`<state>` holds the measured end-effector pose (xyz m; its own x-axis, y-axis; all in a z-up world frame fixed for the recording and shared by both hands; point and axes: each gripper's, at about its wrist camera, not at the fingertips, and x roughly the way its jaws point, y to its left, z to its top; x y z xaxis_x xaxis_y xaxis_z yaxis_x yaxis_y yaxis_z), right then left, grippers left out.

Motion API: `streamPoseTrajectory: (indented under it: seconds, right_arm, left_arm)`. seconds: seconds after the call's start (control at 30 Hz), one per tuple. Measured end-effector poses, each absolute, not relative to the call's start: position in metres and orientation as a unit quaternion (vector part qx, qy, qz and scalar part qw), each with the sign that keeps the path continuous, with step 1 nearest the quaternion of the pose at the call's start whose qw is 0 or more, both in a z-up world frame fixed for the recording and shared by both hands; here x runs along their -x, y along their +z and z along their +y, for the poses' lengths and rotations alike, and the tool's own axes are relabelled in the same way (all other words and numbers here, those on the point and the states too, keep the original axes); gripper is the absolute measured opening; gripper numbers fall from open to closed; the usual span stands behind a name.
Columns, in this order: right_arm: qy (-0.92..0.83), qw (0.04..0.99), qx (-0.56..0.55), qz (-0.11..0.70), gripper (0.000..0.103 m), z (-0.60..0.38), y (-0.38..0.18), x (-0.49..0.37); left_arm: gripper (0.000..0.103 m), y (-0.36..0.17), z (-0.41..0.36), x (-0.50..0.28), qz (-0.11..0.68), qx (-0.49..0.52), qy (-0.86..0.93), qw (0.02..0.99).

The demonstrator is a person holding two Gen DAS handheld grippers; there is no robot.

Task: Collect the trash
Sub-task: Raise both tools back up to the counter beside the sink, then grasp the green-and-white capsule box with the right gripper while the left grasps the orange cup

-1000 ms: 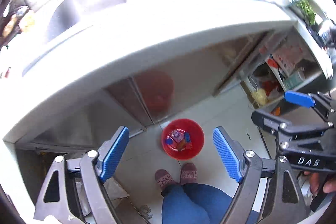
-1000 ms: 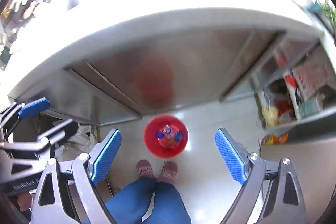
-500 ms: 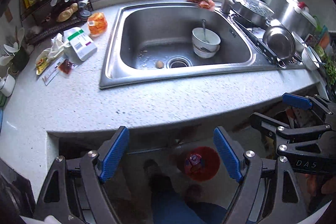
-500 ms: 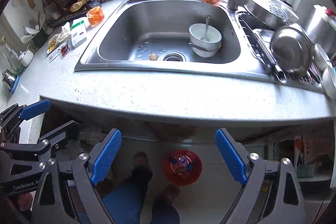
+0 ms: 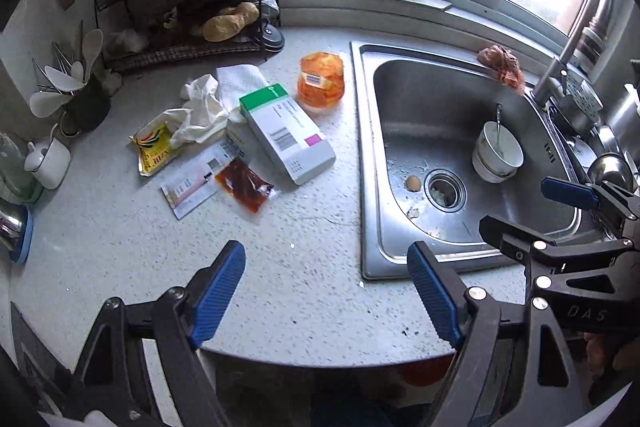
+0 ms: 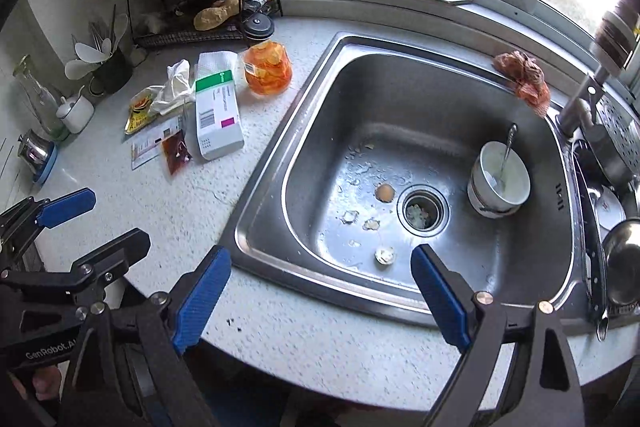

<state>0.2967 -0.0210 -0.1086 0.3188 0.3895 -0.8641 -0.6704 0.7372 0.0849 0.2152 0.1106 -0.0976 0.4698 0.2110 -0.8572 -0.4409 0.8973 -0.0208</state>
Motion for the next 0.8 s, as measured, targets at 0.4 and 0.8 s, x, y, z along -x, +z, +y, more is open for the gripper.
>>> streamPoseTrajectory:
  seconds: [0.4,0.8]
  right_arm:
    - [0.370,0.774,0.191,0.477,0.091,0.094,-0.116,-0.345]
    - [0.379,0.731,0.223,0.523,0.091,0.163,-0.157,-0.369]
  left_arm:
    - [0.082,-0.120,0.225,-0.254,0.486,0.150,0.231,0.829]
    - [0.082,-0.163,0.281,-0.269,0.531,0.175,0.242,0.793]
